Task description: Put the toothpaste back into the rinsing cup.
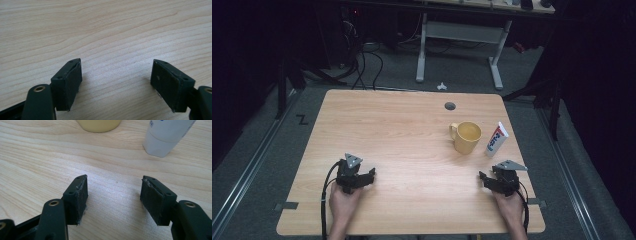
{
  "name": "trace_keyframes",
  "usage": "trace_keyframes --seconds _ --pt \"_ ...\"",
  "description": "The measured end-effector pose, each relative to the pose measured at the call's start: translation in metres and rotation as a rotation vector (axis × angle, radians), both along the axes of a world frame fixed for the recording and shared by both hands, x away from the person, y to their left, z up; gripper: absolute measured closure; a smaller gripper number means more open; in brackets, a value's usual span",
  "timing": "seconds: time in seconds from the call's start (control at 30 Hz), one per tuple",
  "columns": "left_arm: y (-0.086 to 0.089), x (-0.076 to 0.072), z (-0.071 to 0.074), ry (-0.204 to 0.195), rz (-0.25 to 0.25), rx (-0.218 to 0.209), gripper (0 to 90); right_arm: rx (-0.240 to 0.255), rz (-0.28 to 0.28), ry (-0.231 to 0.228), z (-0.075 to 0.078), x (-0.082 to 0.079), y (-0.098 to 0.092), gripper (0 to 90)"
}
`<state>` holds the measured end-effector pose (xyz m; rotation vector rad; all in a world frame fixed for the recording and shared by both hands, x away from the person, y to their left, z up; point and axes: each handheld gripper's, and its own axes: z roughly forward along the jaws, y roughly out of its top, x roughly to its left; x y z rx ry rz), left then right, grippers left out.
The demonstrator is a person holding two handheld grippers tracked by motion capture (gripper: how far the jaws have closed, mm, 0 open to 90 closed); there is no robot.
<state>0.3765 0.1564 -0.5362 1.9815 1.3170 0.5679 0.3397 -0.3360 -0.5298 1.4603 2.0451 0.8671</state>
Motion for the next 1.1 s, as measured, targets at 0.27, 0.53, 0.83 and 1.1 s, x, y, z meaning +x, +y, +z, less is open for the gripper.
trace_keyframes --seconds 0.27,0.53,0.83,1.1 --pt "-0.0001 -0.0002 0.0000 0.000 0.001 0.001 25.5 0.000 -0.003 0.001 0.0000 0.0000 0.0005 38.8" --pt "-0.0003 -0.0001 0.0000 -0.001 0.002 0.001 25.5 -0.001 -0.003 0.000 0.0000 0.0003 0.0007 38.6" --pt "-0.0004 0.0000 0.0000 0.000 0.002 0.001 25.5 0.000 -0.029 0.000 0.0000 -0.0009 0.0028 38.2" --pt "-0.0003 0.0000 0.0000 0.000 0.002 0.001 25.5 -0.002 -0.029 0.003 -0.0001 -0.0016 0.0046 34.8"
